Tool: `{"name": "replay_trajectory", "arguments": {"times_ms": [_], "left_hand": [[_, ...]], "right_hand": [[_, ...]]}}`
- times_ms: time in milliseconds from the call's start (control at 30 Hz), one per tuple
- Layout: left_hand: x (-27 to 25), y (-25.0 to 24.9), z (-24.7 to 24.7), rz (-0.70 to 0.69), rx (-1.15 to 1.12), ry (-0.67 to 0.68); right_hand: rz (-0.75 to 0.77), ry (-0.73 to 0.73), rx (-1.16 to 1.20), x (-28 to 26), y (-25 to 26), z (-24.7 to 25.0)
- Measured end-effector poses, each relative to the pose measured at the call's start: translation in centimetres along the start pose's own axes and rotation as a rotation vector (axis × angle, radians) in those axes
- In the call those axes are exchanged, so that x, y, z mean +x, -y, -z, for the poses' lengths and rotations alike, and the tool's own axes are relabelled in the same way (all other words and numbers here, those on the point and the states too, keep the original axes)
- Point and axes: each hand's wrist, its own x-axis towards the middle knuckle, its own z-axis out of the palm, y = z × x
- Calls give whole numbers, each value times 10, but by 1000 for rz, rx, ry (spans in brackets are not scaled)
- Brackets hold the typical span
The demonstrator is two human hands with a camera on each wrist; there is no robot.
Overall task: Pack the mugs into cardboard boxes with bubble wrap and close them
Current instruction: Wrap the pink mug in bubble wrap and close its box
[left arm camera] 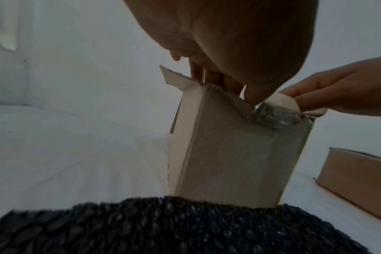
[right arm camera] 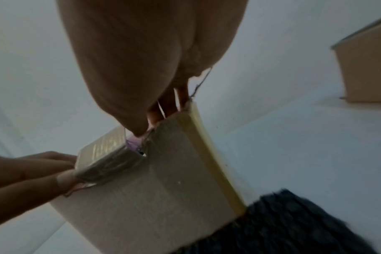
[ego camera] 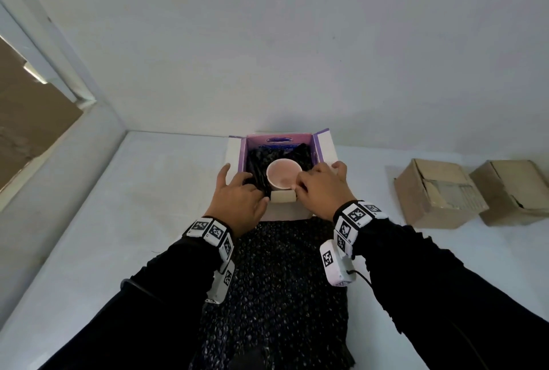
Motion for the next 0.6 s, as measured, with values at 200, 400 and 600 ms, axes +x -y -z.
{"name": "replay_trajectory", "arguments": {"times_ms": [200, 400, 600], "left_hand": [[-46, -12, 0, 79, -155, -181], [-81, -20, -16, 255, -277, -50], [-110, -16, -35, 318, -151, 530]], "right_hand": [[-251, -495, 292, -61, 3, -30], [-370, 124, 314, -98, 18, -81], [-329, 344, 250, -107, 39, -83]]}}
